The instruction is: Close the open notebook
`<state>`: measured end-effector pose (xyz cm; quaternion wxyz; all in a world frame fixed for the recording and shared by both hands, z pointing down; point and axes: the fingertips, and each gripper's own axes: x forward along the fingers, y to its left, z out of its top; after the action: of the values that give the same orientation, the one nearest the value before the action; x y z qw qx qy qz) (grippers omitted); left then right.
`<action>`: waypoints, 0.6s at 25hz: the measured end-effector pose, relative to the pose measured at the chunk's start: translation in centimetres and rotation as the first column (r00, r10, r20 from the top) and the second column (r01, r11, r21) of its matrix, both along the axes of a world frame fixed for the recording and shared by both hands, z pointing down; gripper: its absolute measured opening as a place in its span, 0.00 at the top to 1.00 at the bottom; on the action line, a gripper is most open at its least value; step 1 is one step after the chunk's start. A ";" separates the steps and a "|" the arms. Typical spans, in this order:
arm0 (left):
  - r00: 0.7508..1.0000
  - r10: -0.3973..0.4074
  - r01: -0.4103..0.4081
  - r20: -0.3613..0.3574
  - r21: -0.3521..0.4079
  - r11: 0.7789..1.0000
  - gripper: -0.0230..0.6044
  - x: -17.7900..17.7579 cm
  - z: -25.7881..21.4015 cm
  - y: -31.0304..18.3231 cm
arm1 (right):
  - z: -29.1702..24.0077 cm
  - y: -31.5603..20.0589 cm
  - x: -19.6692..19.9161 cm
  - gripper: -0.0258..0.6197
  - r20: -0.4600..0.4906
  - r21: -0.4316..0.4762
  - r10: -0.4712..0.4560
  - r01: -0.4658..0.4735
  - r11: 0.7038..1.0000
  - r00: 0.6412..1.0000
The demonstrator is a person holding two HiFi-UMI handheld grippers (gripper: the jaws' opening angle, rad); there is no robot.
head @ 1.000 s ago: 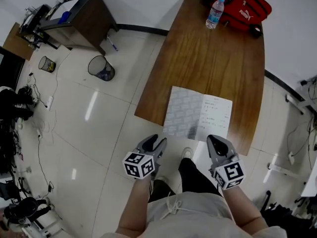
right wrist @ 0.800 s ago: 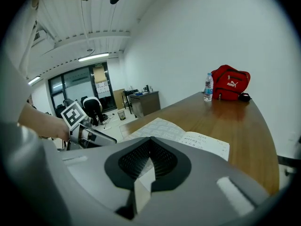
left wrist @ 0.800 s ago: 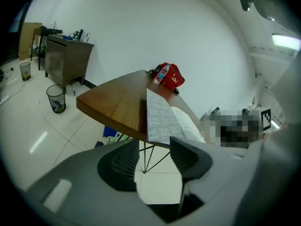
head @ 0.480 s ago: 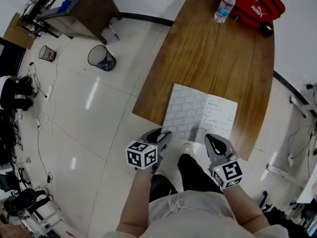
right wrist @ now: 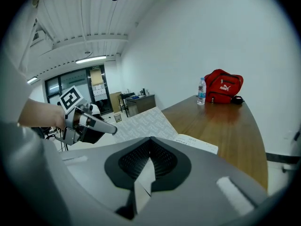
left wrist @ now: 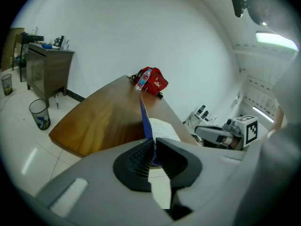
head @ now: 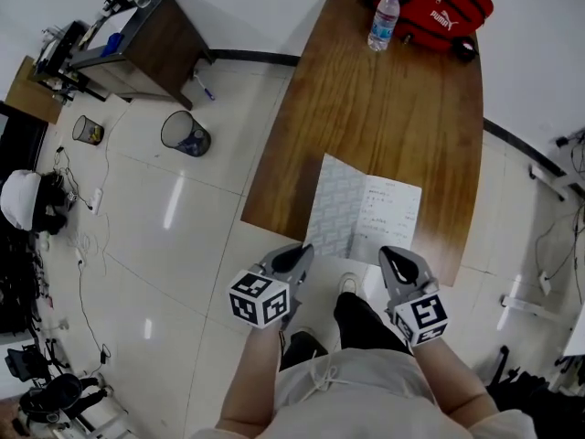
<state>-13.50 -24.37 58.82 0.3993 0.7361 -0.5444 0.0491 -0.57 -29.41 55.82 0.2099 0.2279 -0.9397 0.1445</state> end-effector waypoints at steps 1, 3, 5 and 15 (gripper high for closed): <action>1.000 0.027 -0.026 -0.003 0.019 0.999 0.93 0.8 -1.0 -0.2 | -0.4 0.1 0.4 0.96 0.006 0.007 0.014 -0.014 1.000 1.000; 0.996 0.084 -0.084 0.001 0.056 0.995 0.93 2.6 -3.0 -0.6 | -1.4 0.3 1.1 0.96 0.022 0.023 0.045 -0.046 0.999 0.999; 0.989 0.144 -0.145 0.021 0.079 0.986 0.93 4.4 -4.3 -0.9 | -2.4 0.5 2.1 0.96 0.035 0.042 0.080 -0.082 0.996 0.996; 0.926 0.376 -0.373 -0.038 0.064 0.926 0.93 14.9 -2.6 -2.6 | -3.3 1.4 11.7 0.96 0.040 0.054 0.340 -0.342 0.938 0.939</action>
<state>1.35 -26.92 56.26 0.3755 0.8382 -0.3849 0.0910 11.16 -27.99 52.48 0.1607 0.3914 -0.8930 0.1536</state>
